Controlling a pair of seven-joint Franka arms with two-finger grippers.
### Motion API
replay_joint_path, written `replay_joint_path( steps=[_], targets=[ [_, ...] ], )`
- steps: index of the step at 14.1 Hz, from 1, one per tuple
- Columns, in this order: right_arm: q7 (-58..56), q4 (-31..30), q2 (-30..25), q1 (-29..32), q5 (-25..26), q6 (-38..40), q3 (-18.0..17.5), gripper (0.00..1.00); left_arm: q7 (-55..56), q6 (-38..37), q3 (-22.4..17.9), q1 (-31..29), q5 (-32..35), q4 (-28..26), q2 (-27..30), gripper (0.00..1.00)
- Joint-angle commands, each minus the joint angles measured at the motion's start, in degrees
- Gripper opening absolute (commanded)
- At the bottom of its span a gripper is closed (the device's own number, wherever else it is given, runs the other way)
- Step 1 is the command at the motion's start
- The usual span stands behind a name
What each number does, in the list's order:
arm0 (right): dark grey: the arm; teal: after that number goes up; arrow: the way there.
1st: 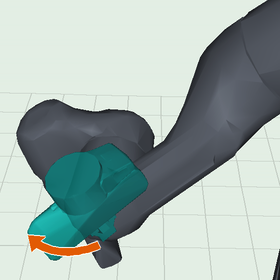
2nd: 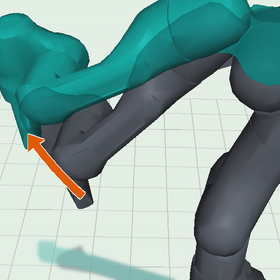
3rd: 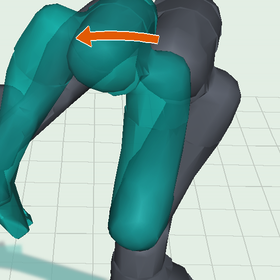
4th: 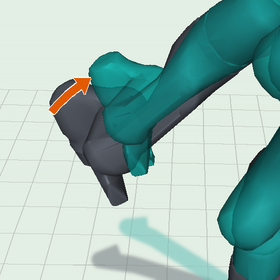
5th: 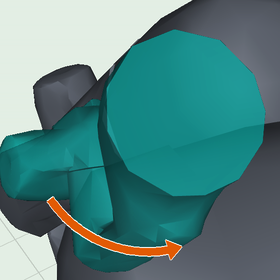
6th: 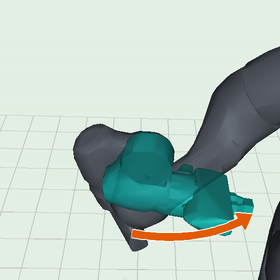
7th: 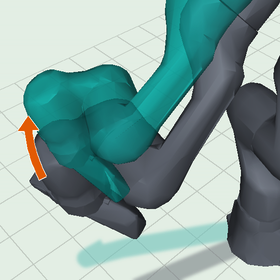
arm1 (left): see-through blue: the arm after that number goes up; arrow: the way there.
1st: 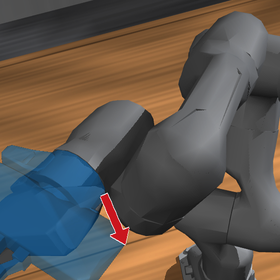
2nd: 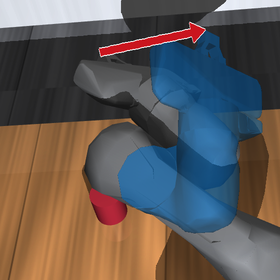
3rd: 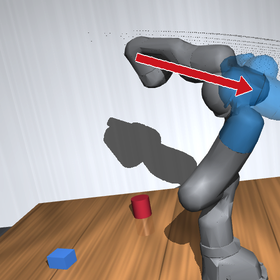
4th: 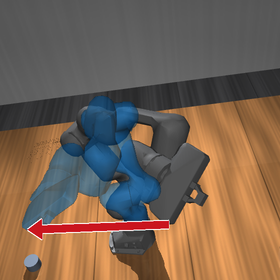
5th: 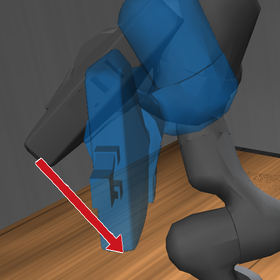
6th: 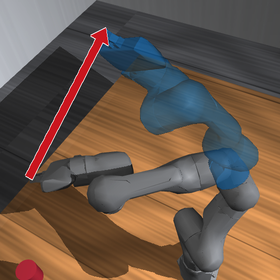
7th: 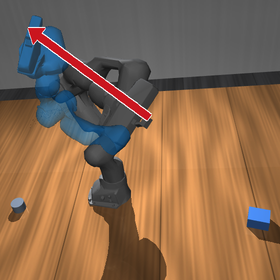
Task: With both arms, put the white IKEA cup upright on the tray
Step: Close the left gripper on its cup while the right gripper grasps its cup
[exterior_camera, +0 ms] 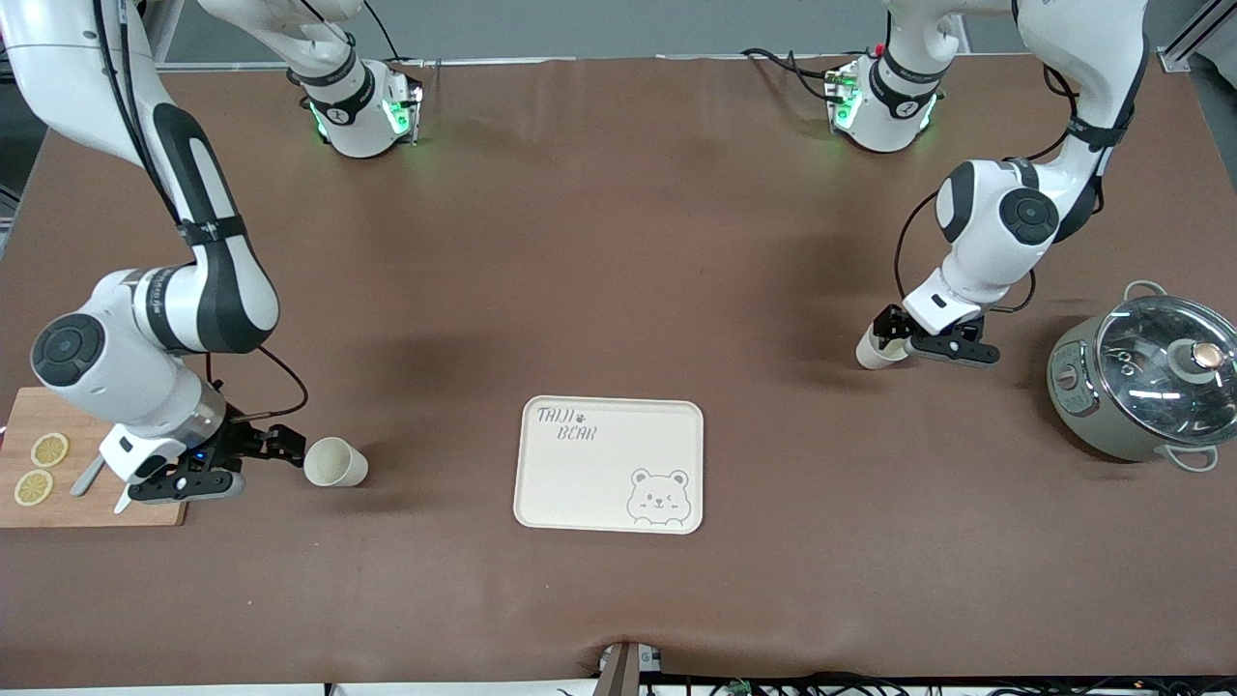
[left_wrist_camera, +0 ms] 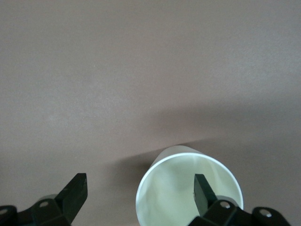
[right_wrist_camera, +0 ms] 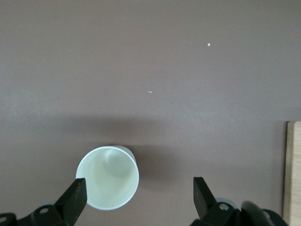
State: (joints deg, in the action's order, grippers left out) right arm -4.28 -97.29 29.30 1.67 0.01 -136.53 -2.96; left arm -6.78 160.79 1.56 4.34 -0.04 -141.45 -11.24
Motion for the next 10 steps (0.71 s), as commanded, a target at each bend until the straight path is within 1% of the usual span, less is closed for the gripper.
replay_joint_path(
  steps=[1, 2, 3, 4, 6, 10],
  targets=[
    [-0.73, -0.18, 1.19, 0.53, 0.43, -2.42, -0.55, 1.0, -1.57, 1.63, 0.29, -0.74, -0.93, -1.37, 0.6, 1.0],
    [-0.73, -0.18, 1.63, 0.53, 0.43, -3.04, -0.55, 1.0, -1.48, 1.63, 0.29, -0.91, -0.93, -1.63, 0.78, 0.96],
    [-0.81, -0.18, 2.16, 0.53, 0.43, -3.74, -0.55, 1.0, -1.04, 1.72, 0.29, -0.91, -1.02, -2.5, 1.39, 0.34],
    [-1.25, -0.18, 2.77, 0.44, 0.43, -4.7, -0.55, 1.0, -1.3, 2.16, 0.29, -0.91, -0.93, -3.04, 1.57, 0.0],
    [-2.74, -0.18, 4.35, 0.44, 0.43, -7.16, -0.55, 1.0, -1.39, 3.48, 0.2, -0.83, -0.93, -3.92, 1.92, 0.0],
    [-2.75, -0.27, 5.24, 0.18, 0.43, -8.05, -0.55, 1.0, -1.56, 3.57, 0.2, -0.83, -0.84, -3.92, 1.75, 0.0]
  ],
)
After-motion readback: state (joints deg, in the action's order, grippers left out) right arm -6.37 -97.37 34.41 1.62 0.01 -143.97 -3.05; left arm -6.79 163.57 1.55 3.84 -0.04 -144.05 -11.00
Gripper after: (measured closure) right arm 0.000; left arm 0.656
